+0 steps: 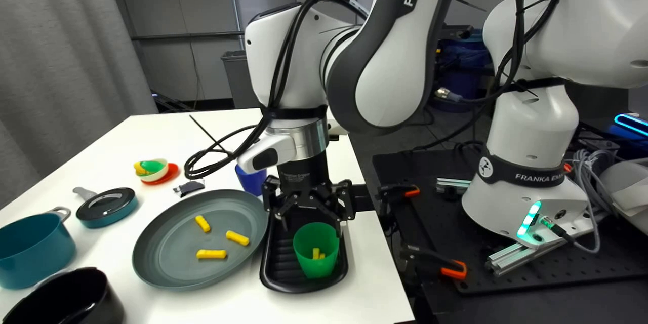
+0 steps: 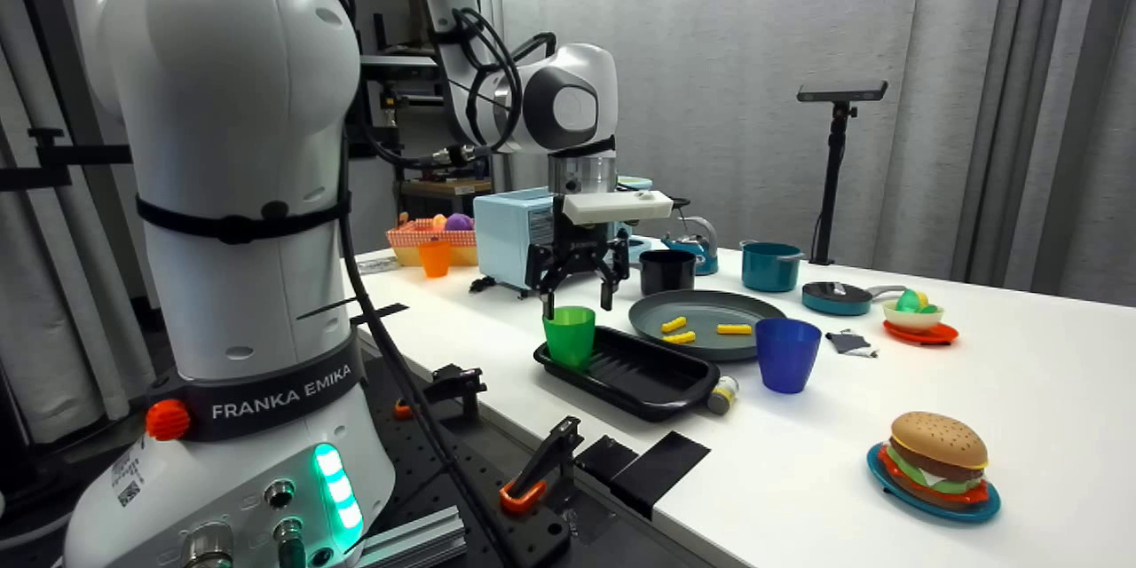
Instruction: Pour the contents of the green cup onto the plate, then put it in the blue cup
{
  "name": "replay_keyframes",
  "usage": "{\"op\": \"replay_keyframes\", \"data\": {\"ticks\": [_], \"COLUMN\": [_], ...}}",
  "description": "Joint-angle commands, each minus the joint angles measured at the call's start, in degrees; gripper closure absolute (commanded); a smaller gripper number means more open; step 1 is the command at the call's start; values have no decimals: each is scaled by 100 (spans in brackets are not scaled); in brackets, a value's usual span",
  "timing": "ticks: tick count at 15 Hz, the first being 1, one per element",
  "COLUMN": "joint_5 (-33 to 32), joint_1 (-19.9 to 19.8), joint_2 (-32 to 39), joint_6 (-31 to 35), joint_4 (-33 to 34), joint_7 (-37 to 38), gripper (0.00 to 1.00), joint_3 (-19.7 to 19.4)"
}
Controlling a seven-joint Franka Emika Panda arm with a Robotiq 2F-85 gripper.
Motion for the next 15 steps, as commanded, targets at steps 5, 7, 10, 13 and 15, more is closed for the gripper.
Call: {"op": "replay_keyframes", "data": {"ticks": [5, 7, 10, 13, 15], "joint_5": [399, 451, 470, 480, 486], "joint_1": [-20, -23, -28, -32, -34], "joint_2": [-27, -14, 29, 70, 114], "joint_6": [-11, -3, -6, -17, -19], "joint_4": [-11, -10, 3, 3, 2], "joint_7": [0, 9, 43, 68, 93], "gripper": [0, 0, 0, 0, 0], "joint_3": [194, 204, 203, 214, 226]}}
